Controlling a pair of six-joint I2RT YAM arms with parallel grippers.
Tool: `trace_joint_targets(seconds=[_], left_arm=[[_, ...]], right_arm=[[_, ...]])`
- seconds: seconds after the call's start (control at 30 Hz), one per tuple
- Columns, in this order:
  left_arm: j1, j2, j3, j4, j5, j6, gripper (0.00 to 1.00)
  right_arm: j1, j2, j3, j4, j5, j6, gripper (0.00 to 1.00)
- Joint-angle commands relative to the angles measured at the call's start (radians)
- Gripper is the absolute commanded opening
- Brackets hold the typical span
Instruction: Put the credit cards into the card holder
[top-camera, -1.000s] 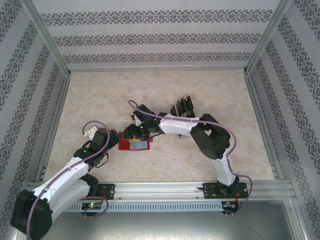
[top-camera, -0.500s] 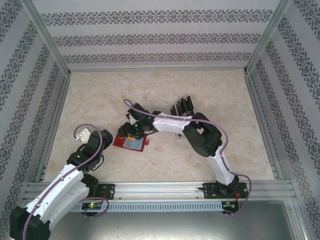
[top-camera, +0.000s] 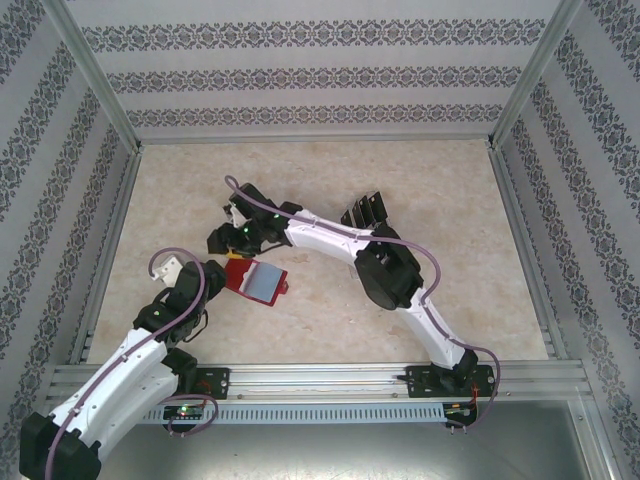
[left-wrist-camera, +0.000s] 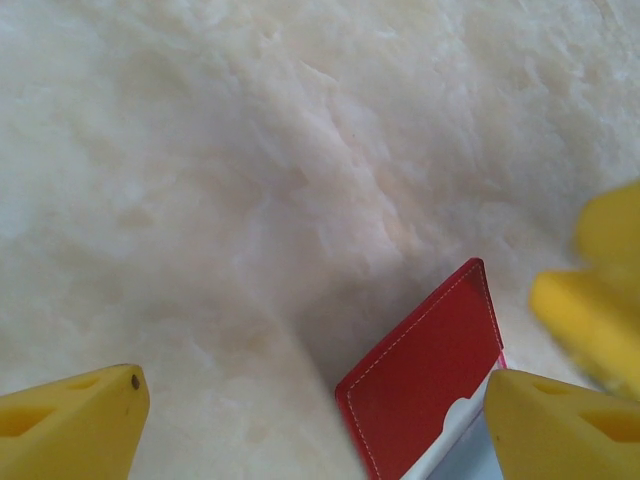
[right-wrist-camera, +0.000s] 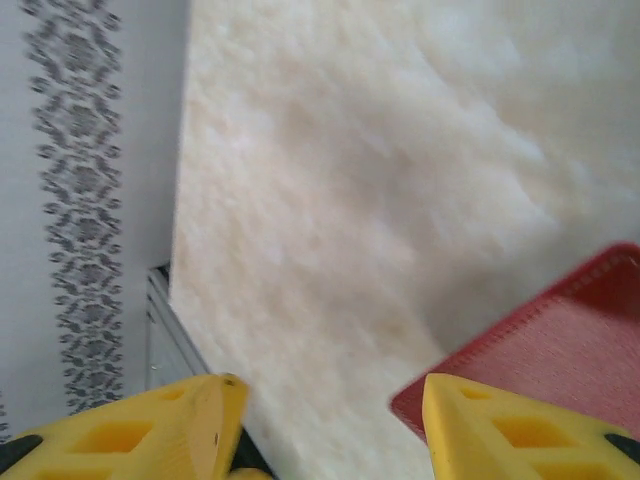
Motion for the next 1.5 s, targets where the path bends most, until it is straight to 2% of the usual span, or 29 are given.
trace_joint_targets(seconds=[0.0, 0.17, 0.23, 0.33, 0.47, 0.73, 0.93, 1.03, 1.17, 1.27, 1.47], left_arm=[[0.006, 0.041, -0.004, 0.059, 0.06, 0.067, 0.87], [0.006, 0.173, 0.055, 0.093, 0.161, 0.191, 0.88], [0.006, 0.226, 0.083, 0.092, 0.193, 0.235, 0.88], [0.002, 0.291, 0.111, 0.09, 0.217, 0.278, 0.89], [-0.004, 0.328, 0.13, 0.094, 0.223, 0.31, 0.89], [-0.006, 0.399, 0.185, 0.085, 0.232, 0.358, 0.89], [-0.02, 0.451, 0.237, 0.072, 0.248, 0.423, 0.89], [-0.041, 0.467, 0.259, 0.074, 0.249, 0.451, 0.89], [-0.079, 0.49, 0.281, 0.084, 0.258, 0.478, 0.89], [-0.116, 0.525, 0.308, 0.085, 0.263, 0.503, 0.89], [-0.18, 0.632, 0.36, 0.088, 0.264, 0.541, 0.89]], right_arm=[[-0.021, -0.068, 0.005, -0.069, 0.066, -0.058, 0.56], [-0.017, -0.31, -0.3, -0.119, 0.302, -0.144, 0.57], [-0.012, -0.391, -0.426, -0.134, 0.396, -0.157, 0.61], [-0.012, -0.455, -0.565, -0.146, 0.472, -0.165, 0.63], [-0.006, -0.46, -0.649, -0.116, 0.452, -0.149, 0.64], [0.021, -0.43, -0.665, -0.09, 0.435, -0.135, 0.63], [0.024, -0.426, -0.73, -0.058, 0.411, -0.122, 0.55], [0.025, -0.435, -0.766, -0.039, 0.398, -0.115, 0.42], [0.025, -0.458, -0.81, -0.022, 0.393, -0.117, 0.16], [0.024, -0.485, -0.844, -0.022, 0.404, -0.135, 0.0], [0.007, -0.557, -0.922, -0.024, 0.428, -0.173, 0.0]])
